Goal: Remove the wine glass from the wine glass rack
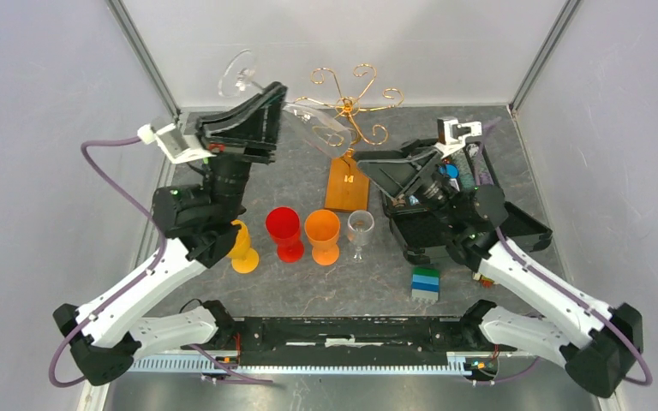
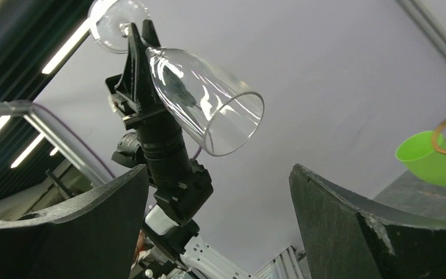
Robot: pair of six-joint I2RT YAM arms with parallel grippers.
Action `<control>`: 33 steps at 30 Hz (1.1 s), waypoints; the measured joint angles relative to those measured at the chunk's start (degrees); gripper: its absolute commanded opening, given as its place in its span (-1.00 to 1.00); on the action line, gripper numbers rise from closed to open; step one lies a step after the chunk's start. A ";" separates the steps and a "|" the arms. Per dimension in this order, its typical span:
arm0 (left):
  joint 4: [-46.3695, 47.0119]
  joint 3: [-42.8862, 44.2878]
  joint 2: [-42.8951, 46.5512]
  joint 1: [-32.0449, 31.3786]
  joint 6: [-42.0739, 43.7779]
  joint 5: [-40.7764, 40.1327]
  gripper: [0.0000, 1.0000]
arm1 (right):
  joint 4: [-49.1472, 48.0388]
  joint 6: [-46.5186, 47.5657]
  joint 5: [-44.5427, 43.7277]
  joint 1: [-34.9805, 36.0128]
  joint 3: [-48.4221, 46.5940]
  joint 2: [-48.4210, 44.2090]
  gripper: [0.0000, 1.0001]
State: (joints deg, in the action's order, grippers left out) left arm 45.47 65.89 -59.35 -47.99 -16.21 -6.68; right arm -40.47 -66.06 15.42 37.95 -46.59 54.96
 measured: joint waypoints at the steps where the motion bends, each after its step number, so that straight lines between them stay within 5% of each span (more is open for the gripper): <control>1: 0.39 -0.74 1.03 0.00 -1.31 -1.68 -0.95 | -1.73 0.55 0.04 1.57 -0.33 1.57 0.82; 13: 0.98 -6.95 11.41 0.00 -12.28 -14.36 -0.95 | -17.46 4.02 0.13 9.25 -8.87 11.98 0.31; 33: 1.53 -9.01 13.20 0.00 -12.98 -17.27 -0.95 | -15.32 6.60 0.87 14.84 -18.88 21.66 -0.22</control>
State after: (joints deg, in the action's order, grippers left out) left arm 47.00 56.88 -46.15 -47.99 -29.19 -23.94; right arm -55.79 -59.46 16.29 52.80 -65.47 76.62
